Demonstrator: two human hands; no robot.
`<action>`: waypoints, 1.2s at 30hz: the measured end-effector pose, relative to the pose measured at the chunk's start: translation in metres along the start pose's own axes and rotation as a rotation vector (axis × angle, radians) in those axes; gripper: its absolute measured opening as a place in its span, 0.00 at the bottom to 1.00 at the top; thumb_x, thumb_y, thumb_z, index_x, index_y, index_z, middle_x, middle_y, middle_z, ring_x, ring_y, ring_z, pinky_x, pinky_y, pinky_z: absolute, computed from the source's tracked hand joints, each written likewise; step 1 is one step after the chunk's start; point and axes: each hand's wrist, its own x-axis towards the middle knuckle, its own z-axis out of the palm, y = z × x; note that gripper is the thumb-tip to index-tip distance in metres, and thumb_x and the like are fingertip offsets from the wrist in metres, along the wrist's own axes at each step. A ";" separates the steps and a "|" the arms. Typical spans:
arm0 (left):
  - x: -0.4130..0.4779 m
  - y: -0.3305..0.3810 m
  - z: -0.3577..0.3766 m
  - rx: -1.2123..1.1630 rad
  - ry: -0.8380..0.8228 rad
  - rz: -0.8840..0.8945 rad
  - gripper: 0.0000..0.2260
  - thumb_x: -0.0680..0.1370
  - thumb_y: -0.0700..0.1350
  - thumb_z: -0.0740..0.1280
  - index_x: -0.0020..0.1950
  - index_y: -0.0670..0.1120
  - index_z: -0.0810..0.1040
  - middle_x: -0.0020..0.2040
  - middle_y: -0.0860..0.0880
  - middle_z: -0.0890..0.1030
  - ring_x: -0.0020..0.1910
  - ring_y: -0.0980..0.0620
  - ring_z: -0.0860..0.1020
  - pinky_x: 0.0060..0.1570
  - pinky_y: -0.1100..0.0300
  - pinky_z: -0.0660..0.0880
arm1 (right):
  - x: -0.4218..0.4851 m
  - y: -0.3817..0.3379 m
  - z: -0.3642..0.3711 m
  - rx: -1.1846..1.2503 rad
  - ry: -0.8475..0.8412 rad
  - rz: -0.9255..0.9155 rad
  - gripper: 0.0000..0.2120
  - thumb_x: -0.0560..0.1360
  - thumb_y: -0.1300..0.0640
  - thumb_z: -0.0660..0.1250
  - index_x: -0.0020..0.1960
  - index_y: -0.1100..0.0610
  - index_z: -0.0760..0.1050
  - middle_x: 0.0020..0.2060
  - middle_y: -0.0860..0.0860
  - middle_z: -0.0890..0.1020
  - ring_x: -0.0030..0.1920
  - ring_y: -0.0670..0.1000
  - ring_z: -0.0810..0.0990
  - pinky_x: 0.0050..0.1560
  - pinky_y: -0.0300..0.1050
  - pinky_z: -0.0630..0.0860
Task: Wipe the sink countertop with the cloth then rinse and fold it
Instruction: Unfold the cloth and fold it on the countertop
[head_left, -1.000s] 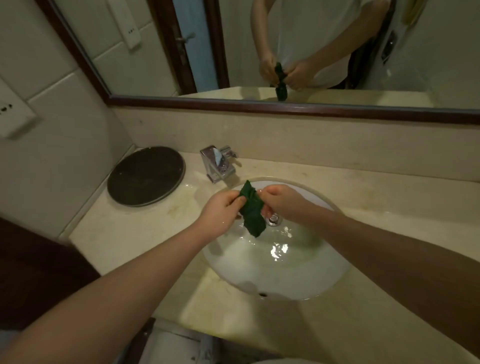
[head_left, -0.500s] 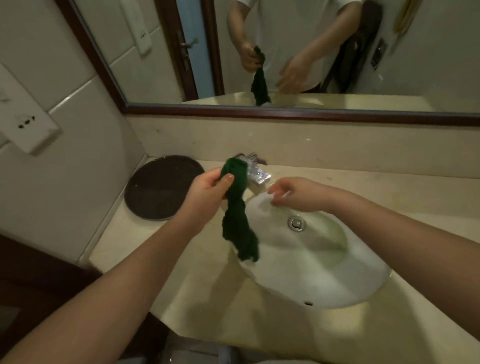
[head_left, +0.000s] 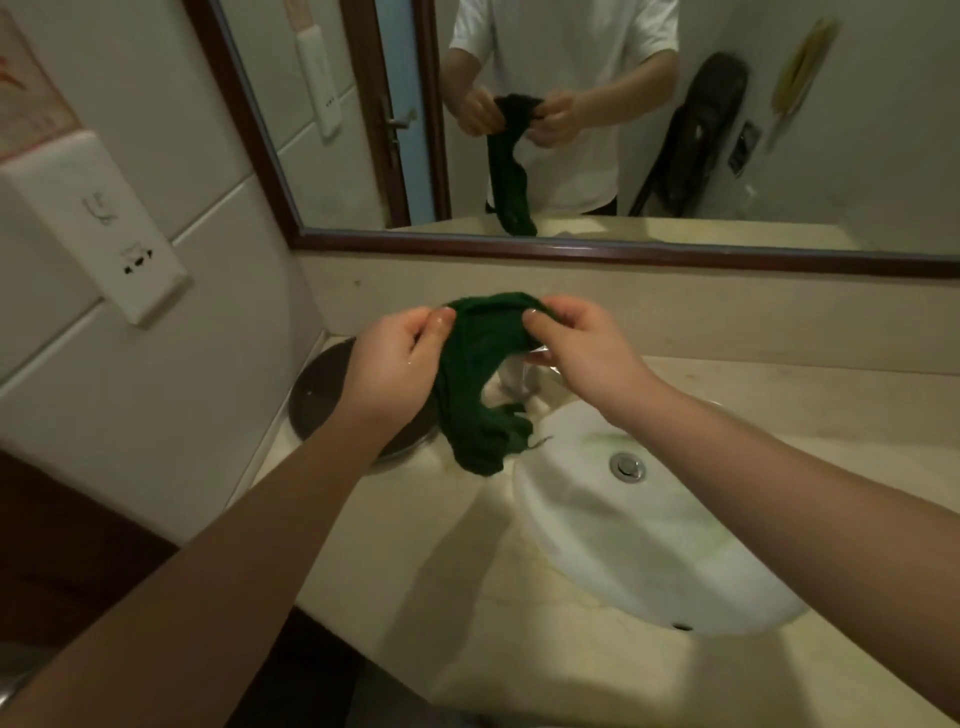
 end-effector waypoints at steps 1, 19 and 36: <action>0.000 -0.003 -0.005 -0.009 0.021 -0.016 0.13 0.82 0.53 0.58 0.44 0.51 0.80 0.36 0.51 0.80 0.35 0.55 0.78 0.35 0.60 0.73 | 0.001 -0.004 0.001 0.070 0.024 -0.006 0.10 0.80 0.58 0.60 0.45 0.54 0.79 0.43 0.55 0.83 0.48 0.54 0.82 0.57 0.55 0.78; -0.055 -0.097 -0.050 0.276 -0.393 -0.252 0.10 0.77 0.37 0.66 0.42 0.51 0.80 0.38 0.51 0.82 0.36 0.60 0.80 0.38 0.65 0.72 | 0.018 0.007 0.013 -0.046 0.296 0.010 0.09 0.81 0.54 0.56 0.49 0.52 0.76 0.43 0.50 0.80 0.49 0.52 0.79 0.57 0.56 0.76; 0.014 0.017 -0.029 -0.111 -0.208 0.067 0.05 0.73 0.45 0.73 0.45 0.55 0.81 0.43 0.53 0.84 0.44 0.59 0.81 0.50 0.58 0.76 | 0.007 -0.009 0.039 -0.217 -0.108 -0.200 0.08 0.79 0.52 0.64 0.48 0.57 0.75 0.38 0.63 0.80 0.39 0.58 0.79 0.44 0.61 0.77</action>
